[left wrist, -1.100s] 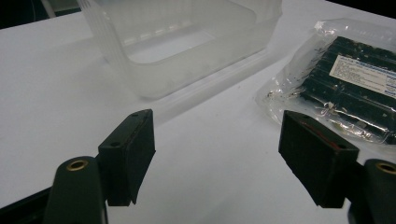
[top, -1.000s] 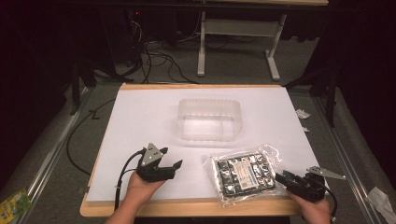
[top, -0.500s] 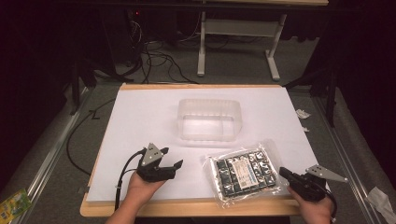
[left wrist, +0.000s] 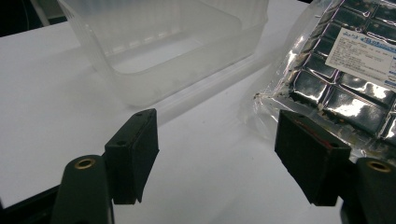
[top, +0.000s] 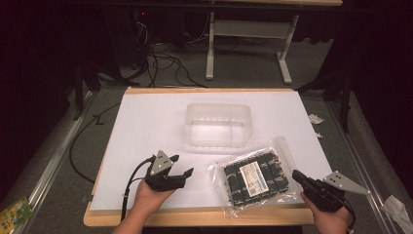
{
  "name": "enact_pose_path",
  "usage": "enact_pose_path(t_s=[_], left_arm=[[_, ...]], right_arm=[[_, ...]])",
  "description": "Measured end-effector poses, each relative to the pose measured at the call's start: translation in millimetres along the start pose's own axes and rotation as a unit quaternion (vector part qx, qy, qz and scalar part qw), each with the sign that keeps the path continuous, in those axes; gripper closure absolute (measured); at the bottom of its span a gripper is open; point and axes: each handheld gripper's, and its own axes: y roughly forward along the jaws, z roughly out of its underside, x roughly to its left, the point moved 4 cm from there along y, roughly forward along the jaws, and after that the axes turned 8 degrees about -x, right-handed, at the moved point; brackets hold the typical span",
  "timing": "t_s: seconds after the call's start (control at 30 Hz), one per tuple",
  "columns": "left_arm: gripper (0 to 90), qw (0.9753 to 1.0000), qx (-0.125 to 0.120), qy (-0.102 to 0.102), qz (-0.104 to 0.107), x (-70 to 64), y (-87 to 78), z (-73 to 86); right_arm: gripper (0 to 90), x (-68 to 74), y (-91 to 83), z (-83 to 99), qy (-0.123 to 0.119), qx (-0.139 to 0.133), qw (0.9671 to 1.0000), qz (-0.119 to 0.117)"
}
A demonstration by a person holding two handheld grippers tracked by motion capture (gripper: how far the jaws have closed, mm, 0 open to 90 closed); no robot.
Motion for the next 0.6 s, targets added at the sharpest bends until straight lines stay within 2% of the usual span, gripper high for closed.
enact_pose_path(t_s=[0.3, 0.6], left_arm=[[30.7, 1.0000, -0.002, -0.003, -0.003, 0.1, -0.2, -0.5], [31.0, 1.0000, 0.000, -0.002, -0.007, -1.2, -0.2, -0.1]], right_arm=[[90.0, 5.2, 11.2, -16.0, -0.018, -0.014, 0.9996, -0.015], [90.0, 13.0, 33.4, -35.9, -0.047, -0.026, 0.9981, -0.030]])
